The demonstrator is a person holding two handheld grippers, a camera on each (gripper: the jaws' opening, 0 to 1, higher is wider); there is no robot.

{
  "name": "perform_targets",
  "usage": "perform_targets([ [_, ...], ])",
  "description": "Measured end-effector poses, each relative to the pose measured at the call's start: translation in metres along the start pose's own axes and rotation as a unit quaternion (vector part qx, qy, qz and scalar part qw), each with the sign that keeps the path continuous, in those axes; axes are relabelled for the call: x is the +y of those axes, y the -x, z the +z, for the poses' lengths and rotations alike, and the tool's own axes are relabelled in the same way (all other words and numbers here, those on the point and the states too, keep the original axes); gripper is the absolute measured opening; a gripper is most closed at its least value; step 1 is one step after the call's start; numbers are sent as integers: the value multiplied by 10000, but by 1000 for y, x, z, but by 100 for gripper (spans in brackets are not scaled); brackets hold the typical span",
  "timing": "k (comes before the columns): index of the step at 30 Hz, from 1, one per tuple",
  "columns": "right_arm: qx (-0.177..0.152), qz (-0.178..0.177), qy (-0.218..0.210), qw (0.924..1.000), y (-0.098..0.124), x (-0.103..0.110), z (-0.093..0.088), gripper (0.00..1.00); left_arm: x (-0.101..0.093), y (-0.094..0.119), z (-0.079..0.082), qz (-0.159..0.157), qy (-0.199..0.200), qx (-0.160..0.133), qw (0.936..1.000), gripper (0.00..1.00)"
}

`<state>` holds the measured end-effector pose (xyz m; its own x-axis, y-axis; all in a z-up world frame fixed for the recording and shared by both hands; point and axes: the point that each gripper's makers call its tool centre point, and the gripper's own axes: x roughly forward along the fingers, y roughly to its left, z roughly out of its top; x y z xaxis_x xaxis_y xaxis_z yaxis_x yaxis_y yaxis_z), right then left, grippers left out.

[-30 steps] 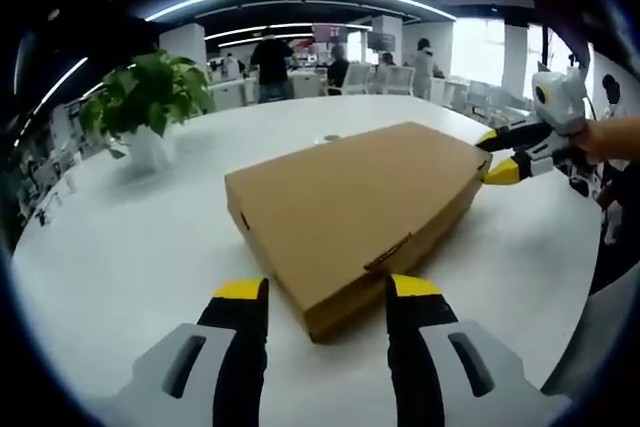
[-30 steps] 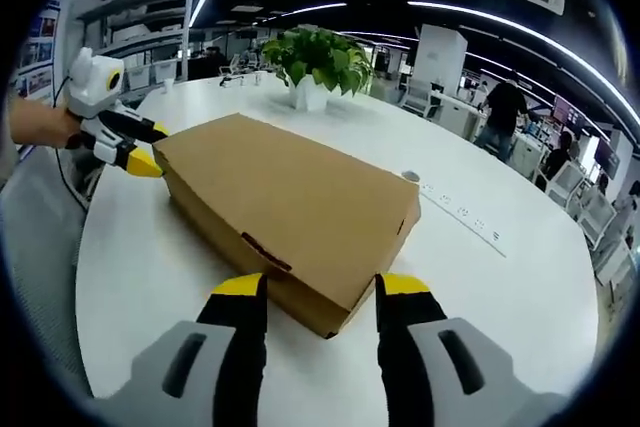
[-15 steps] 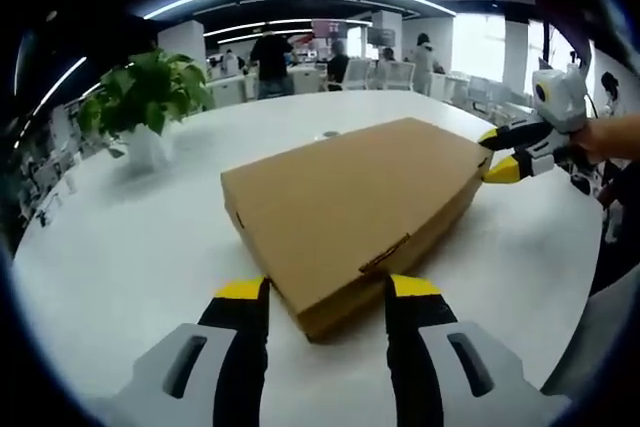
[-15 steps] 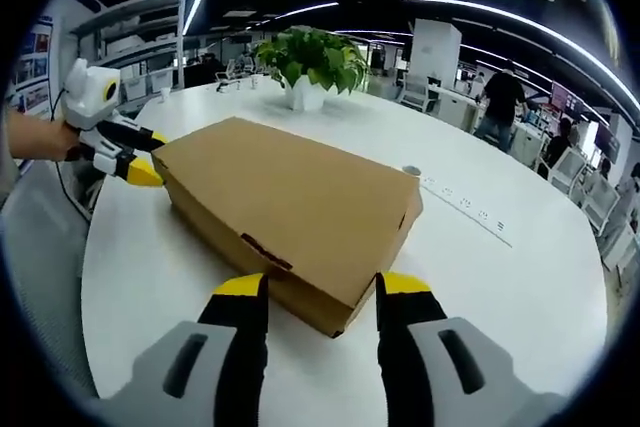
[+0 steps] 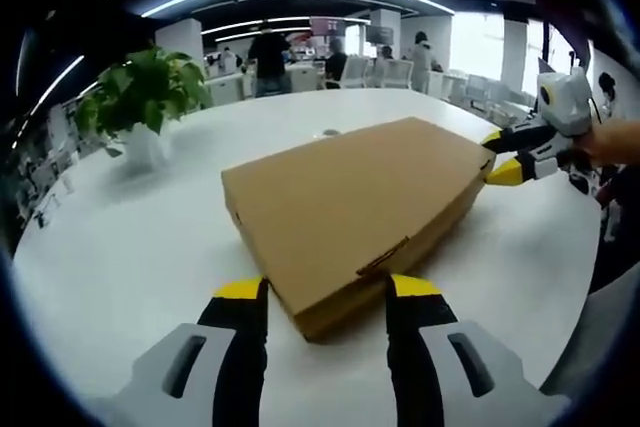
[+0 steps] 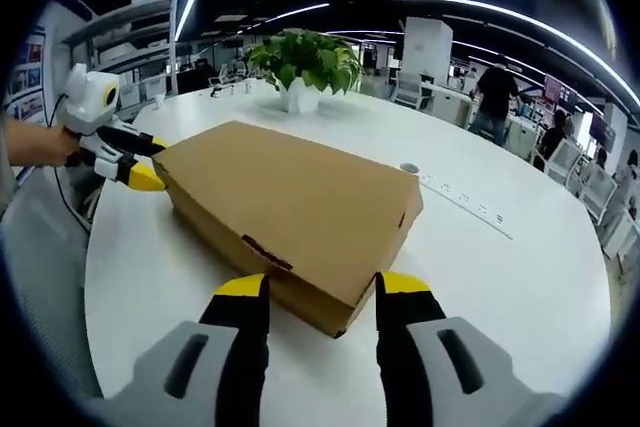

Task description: Operate the shoe box by opening the lid, removing the specified soft item, and placing it in the target area until the item is outside and the box remains undamaged.

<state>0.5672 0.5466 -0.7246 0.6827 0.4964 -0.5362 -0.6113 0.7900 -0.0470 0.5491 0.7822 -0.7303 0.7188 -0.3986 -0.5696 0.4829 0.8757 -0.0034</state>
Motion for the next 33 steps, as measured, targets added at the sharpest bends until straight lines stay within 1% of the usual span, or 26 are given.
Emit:
perform_targets([
  [17,-79,-162,-260,9995,8,23,-2,36,11,6,-6,-283,-200,144,9993,46],
  [33,-60,-328,-481,9983,14,50,-4,36,24,16,-13,-543,-472,275,9970,45],
])
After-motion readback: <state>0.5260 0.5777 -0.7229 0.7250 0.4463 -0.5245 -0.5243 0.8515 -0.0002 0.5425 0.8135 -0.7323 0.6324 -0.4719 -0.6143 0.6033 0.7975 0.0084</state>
